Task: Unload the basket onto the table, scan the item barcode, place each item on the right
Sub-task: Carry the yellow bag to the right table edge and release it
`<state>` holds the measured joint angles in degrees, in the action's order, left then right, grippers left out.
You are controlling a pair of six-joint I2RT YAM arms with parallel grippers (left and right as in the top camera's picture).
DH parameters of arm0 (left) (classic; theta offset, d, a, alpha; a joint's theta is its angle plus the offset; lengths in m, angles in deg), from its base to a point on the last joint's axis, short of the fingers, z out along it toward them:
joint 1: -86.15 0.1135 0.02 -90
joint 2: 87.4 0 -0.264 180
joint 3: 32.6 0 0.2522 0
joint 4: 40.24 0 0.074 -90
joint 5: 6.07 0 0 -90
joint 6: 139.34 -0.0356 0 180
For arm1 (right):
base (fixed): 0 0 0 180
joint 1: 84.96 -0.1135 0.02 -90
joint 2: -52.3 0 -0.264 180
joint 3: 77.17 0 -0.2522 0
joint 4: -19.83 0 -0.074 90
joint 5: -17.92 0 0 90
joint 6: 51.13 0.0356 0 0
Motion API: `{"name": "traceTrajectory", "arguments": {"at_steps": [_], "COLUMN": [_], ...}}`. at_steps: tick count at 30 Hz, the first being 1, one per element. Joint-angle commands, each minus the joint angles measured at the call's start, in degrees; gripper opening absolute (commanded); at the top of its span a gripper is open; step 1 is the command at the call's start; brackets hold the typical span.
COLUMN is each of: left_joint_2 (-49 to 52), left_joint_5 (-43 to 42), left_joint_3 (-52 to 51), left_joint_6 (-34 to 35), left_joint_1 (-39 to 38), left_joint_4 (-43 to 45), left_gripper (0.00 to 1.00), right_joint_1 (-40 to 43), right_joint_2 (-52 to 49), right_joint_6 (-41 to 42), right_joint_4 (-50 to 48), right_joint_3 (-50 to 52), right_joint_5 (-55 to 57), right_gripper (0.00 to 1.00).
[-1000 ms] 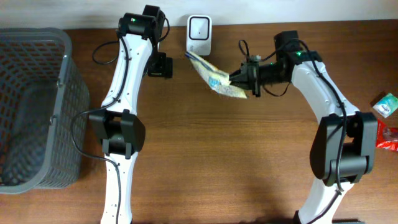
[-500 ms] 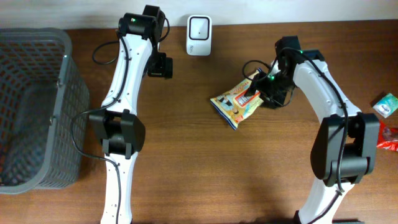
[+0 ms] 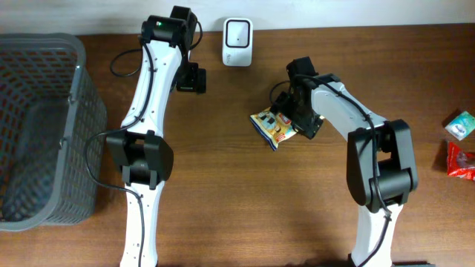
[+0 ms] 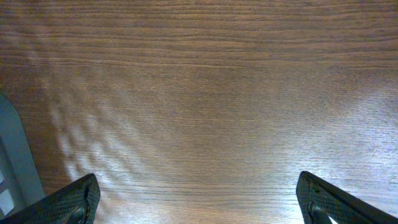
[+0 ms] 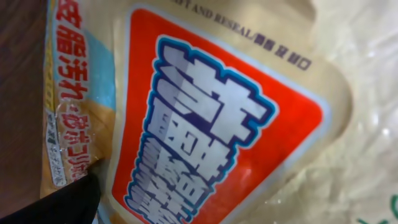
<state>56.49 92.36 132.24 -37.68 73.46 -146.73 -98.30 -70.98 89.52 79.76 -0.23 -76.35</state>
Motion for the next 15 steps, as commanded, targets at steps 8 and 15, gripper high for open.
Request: {"name": "traceTrajectory", "arguments": {"at_steps": [8,15], "left_joint_2": [-0.09,-0.09], "left_joint_5": [0.42,0.42], "left_joint_3": [0.46,0.46], "left_joint_6": [0.52,0.52], "left_joint_1": [0.07,0.07], "left_joint_4": [-0.09,-0.09], "left_gripper": [0.99,0.99], "right_joint_1": [0.22,-3.08], "right_joint_2": [-5.22,-5.77], "right_joint_6": [-22.18,-35.82], "right_joint_4": [-0.92,-28.50], "right_joint_3": [-16.87,-22.14], "right_joint_5": [-13.44,-14.53], "right_gripper": [0.04,0.04]}}
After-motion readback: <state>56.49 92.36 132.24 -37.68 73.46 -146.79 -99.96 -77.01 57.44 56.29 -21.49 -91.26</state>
